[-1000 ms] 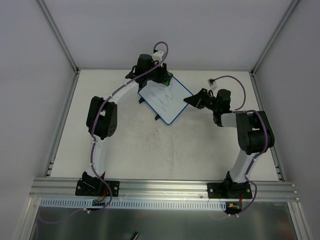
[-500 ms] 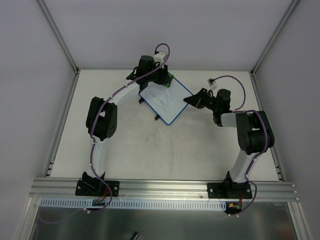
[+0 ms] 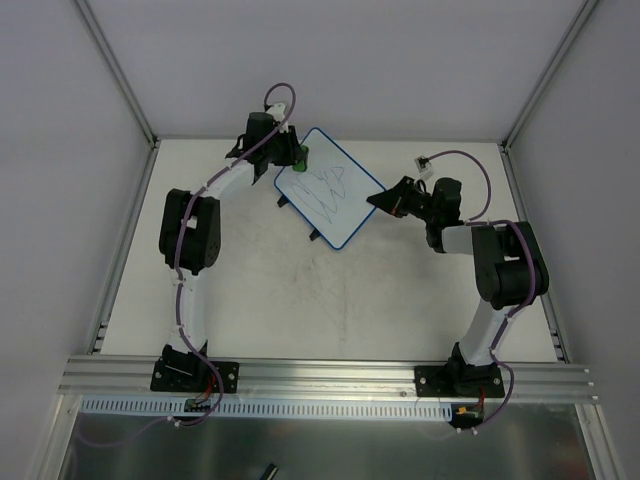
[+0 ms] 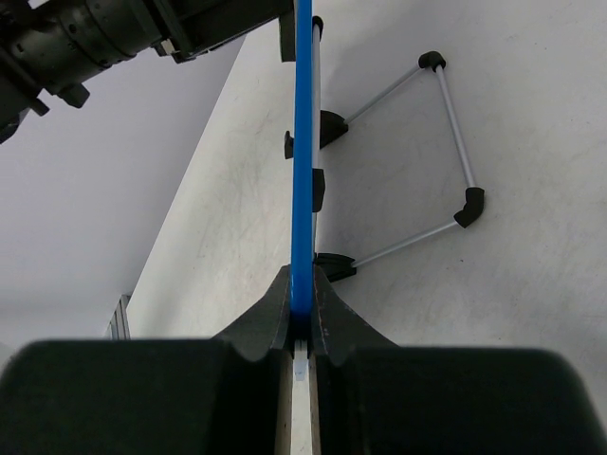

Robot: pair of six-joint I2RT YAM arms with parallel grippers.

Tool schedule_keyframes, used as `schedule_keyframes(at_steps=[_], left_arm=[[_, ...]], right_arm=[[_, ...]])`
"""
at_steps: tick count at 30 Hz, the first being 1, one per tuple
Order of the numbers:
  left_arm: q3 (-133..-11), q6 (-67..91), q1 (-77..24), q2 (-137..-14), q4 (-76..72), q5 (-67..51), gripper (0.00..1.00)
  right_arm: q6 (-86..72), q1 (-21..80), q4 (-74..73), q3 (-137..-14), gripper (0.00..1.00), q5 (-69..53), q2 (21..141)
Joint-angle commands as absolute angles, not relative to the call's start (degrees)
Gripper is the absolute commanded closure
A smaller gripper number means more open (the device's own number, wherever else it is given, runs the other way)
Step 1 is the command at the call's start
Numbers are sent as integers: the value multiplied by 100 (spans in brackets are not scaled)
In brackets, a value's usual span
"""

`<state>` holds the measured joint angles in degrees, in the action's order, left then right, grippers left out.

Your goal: Erase the whiteboard

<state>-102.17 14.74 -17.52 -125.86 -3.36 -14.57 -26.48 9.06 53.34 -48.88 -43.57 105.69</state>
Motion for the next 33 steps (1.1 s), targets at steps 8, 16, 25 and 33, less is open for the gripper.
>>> schedule_keyframes(at_steps=[8, 16, 25, 33], left_arm=[[-10055, 2259, -1301, -12762, -343, -1705, 100], [-9915, 2241, -1362, -12639, -501, -1881, 100], [-9571, 1653, -1950, -12191, -931, -1652, 100], [-9642, 941, -2662, -12024, -1020, -1600, 100]], right_arm=[[-2347, 940, 5695, -5080, 100, -4430, 10345], [-2347, 932, 5695, -5080, 100, -4430, 10345], [-2355, 932, 5704, -5106, 100, -4447, 10371], [-2364, 932, 5695, -5098, 100, -4456, 10371]])
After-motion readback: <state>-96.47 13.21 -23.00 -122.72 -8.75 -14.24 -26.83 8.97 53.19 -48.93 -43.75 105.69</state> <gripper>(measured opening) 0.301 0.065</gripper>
